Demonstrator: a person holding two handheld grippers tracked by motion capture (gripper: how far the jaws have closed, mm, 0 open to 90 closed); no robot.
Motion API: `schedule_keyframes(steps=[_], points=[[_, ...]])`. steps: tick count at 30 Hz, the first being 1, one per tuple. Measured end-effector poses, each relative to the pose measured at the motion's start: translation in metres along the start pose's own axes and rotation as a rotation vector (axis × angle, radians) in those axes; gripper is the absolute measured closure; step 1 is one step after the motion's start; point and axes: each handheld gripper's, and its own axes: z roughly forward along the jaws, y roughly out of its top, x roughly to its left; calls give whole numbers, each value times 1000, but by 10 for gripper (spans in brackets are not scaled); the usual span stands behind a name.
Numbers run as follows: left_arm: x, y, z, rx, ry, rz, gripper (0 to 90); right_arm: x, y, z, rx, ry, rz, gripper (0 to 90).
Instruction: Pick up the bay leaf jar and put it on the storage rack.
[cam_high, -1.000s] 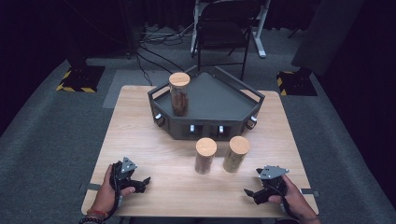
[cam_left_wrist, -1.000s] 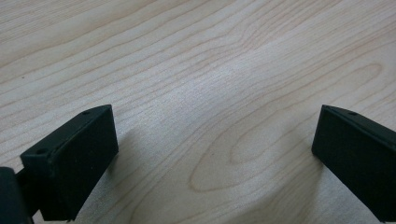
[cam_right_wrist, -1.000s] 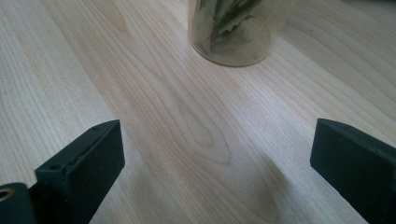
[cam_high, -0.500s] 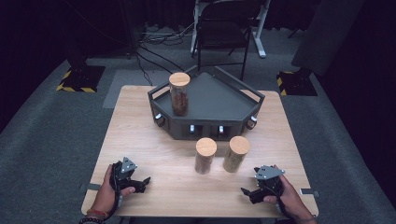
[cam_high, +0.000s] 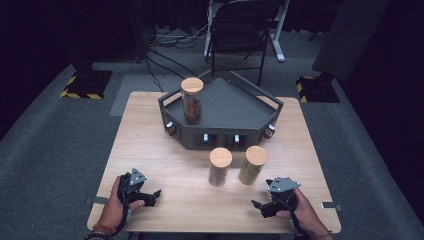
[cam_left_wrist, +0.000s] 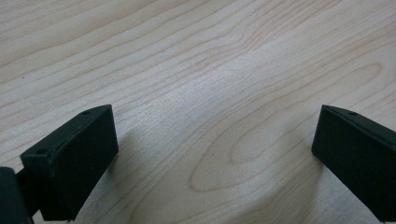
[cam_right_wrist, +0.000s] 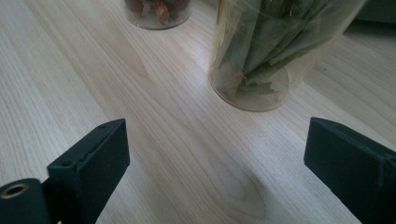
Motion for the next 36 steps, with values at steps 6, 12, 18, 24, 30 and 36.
schedule_keyframes(steps=[6,12,18,24,30,36], points=[[0,0,0,0,0,0,2,10,7,4,-2,-8,-4,70],[0,0,0,-1,0,0,2,15,13,8,0,-11,20,70],[0,0,0,0,0,0,2,15,20,8,-9,-17,54,70],[0,0,0,0,0,0,2,18,28,8,-22,-22,81,69],[0,0,0,0,-1,1,2,24,34,12,-1,-37,73,53],[0,0,0,1,-1,3,2,28,35,12,5,-24,63,63]])
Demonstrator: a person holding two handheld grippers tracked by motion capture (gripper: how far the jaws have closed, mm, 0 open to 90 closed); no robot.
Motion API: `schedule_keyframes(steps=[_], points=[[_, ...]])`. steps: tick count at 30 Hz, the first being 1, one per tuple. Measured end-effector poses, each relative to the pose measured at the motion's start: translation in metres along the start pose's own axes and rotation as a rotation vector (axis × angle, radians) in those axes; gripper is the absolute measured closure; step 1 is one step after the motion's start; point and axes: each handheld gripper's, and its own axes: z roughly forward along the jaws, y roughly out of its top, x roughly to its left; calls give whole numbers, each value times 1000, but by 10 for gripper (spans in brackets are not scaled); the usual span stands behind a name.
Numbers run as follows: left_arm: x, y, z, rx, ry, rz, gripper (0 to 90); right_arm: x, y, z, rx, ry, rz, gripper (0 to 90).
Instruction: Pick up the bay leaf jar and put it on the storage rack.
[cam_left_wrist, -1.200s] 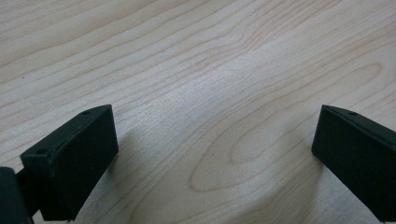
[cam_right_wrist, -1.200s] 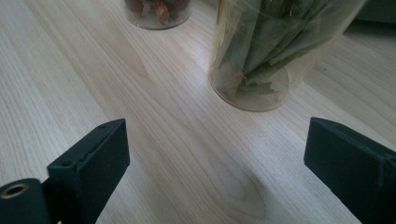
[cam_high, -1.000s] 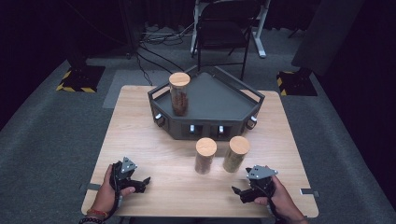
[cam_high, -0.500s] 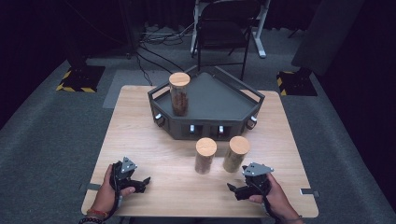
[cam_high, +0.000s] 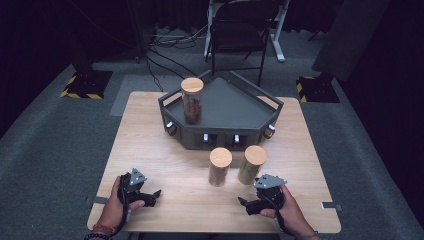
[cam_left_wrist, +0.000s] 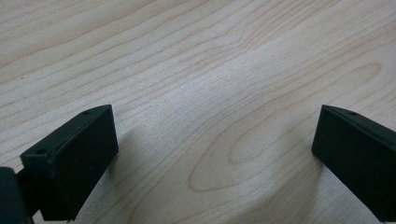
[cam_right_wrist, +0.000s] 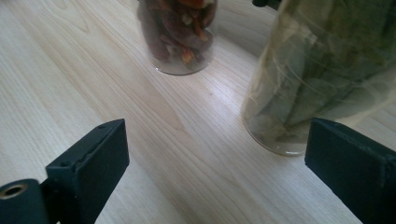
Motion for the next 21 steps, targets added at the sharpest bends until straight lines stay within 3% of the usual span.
schedule_keyframes(steps=[11,21], points=[[0,0,0,1,0,0,2,23,16,7,-34,28,-20,63],[0,0,0,1,-2,1,2,36,27,21,-29,8,19,67]])
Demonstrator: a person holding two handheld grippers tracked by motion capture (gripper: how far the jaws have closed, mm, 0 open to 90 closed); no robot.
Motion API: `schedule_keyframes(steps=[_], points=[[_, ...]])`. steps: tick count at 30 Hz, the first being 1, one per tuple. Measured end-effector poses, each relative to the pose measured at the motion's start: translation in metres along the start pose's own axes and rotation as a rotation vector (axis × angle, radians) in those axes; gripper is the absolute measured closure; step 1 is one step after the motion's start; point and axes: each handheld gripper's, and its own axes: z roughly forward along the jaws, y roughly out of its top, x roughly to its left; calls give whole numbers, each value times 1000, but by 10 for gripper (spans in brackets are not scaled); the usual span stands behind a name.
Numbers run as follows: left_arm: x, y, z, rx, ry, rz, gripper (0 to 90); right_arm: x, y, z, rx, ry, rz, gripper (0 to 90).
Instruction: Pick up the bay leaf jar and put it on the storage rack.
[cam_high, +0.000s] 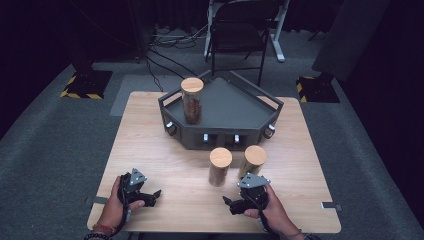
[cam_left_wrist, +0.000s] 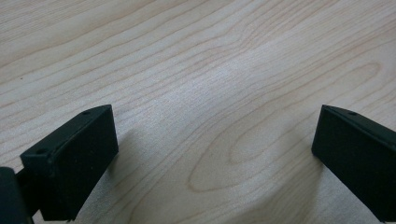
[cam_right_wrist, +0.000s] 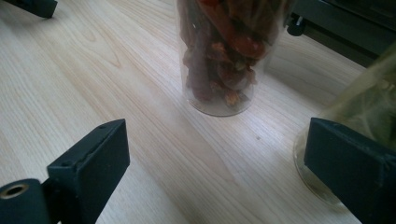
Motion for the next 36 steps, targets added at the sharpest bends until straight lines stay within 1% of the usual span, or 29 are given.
schedule_keyframes(steps=[3,8,14,22,23,24,25,26,29,32,36], points=[[0,0,0,-2,0,3,2,3,2,3,-2,-11,-2,67],[0,0,0,-1,-1,2,2,6,6,9,-8,-38,19,71],[0,0,0,-1,-1,3,2,9,12,14,-29,-37,29,72],[0,0,0,-1,-1,2,2,11,18,19,-41,-54,39,77],[0,0,0,-1,-2,3,2,12,19,19,-41,-52,38,128],[0,0,0,-1,-2,2,2,12,19,19,-41,-52,38,128],[0,0,0,0,-3,3,2,12,19,20,-41,-47,37,150],[0,0,0,-1,-2,2,2,12,20,20,-43,-44,42,142],[0,0,0,-1,-2,2,2,13,22,21,-50,-57,64,149],[0,0,0,1,-3,3,2,14,24,24,-55,-70,73,149],[0,0,0,0,-4,4,2,15,27,27,-60,-76,94,153]])
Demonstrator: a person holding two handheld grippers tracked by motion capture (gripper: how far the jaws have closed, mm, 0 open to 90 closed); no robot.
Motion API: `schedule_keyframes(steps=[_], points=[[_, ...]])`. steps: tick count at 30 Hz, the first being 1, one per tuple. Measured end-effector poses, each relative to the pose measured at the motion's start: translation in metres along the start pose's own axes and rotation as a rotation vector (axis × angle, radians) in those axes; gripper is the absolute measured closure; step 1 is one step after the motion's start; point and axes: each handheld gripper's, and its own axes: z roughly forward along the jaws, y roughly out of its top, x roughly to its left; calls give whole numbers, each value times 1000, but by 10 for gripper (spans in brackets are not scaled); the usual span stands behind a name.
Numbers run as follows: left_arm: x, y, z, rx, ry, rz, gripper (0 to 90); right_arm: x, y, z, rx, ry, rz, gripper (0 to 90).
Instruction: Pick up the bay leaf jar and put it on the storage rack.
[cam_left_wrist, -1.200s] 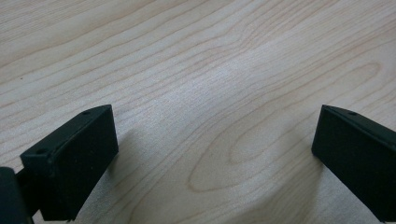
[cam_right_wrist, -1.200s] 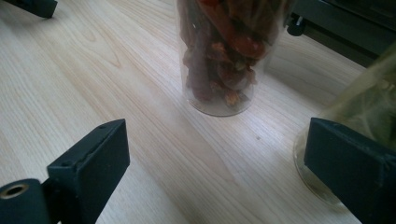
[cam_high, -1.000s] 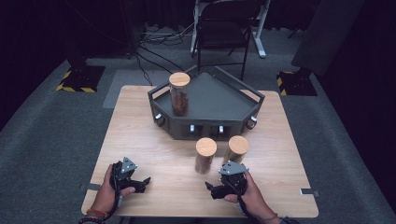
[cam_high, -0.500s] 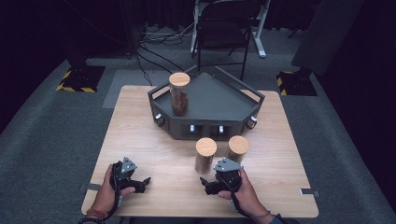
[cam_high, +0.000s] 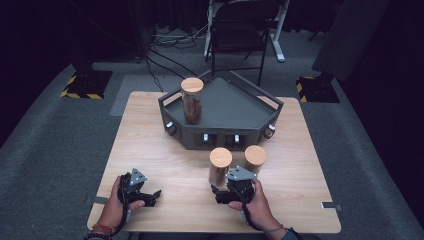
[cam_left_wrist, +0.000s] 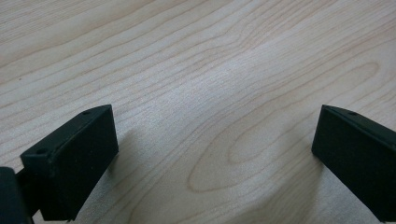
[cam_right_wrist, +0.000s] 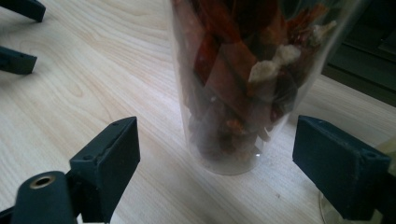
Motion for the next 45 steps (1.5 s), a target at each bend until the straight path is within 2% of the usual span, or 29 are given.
schedule_keyframes(steps=[17,23,26,27,35,45], points=[[0,0,0,-1,-4,3,2,5,11,16,-39,-112,61,226],[-1,0,0,-3,-4,4,2,7,13,21,-39,-146,85,241],[-1,0,0,-3,-4,5,2,10,14,24,-27,-168,72,242],[-1,0,0,-3,-4,4,2,10,15,25,-32,-172,85,243],[-1,0,0,0,-7,7,2,8,15,24,-27,-160,87,250],[-1,0,0,0,-6,7,3,7,16,23,-23,-143,64,252]])
